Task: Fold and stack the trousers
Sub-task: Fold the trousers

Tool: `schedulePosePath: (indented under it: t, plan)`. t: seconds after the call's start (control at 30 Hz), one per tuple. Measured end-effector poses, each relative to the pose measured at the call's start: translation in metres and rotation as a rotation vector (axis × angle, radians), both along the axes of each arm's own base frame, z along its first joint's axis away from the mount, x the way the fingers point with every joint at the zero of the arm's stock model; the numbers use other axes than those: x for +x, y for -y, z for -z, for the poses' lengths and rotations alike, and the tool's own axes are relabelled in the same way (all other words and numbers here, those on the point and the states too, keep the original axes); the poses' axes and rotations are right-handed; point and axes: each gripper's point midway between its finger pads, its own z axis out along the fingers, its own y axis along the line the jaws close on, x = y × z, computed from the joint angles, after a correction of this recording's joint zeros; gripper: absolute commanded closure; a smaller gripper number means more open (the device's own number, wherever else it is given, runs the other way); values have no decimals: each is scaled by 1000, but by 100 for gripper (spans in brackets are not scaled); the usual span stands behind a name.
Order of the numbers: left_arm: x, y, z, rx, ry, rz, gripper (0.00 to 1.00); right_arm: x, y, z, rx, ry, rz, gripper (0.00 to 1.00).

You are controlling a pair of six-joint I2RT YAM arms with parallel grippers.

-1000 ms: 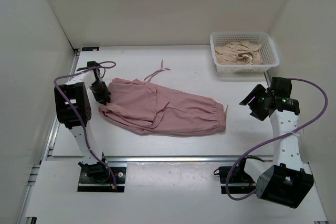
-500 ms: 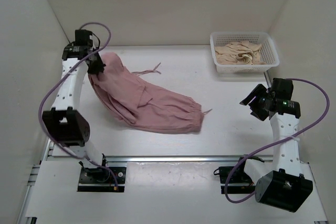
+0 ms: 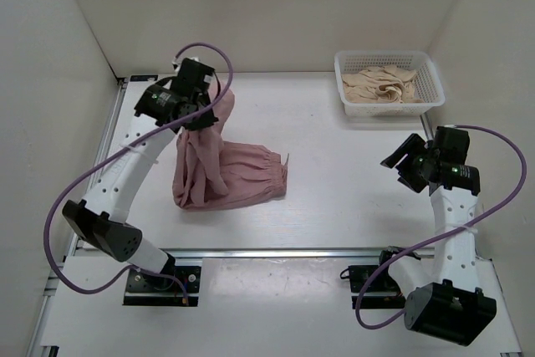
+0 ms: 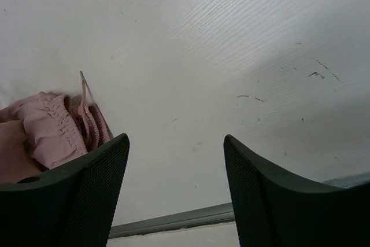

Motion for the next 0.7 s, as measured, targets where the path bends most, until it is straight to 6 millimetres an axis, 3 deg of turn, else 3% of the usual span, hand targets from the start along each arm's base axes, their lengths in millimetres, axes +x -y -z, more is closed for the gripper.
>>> schedulePosePath:
  t: [0.17, 0.2, 0.23, 0.27, 0.3, 0.47, 0.53, 0.6, 0.7]
  plan:
    - [-20, 33, 20, 5, -40, 17, 89, -3, -2, 1, 7, 1, -6, 28]
    - [-24, 38, 25, 5, -51, 13, 84, -4, -3, 2, 9, -3, -6, 28]
    - [-27, 44, 29, 4, -57, 10, 74, -4, -3, 2, 9, -4, -6, 28]
    - [-30, 50, 32, 8, -60, 6, 27, -5, -3, 3, 10, -8, -6, 28]
    - [-33, 58, 34, 13, -59, 11, 0, -5, -3, 3, 10, -9, -6, 28]
    - [-65, 145, 38, -38, -56, 230, 0, -7, -3, 4, 12, -17, -6, 28]
    - [-65, 166, 38, -42, -65, 267, 0, -7, -6, 4, 14, -13, -24, 31]
    - [-56, 169, 36, -46, -64, 258, 0, -7, -14, 3, 22, -6, -64, 33]
    - [-40, 145, 31, -56, -62, 193, 0, -3, -38, 1, 39, 12, -188, 35]
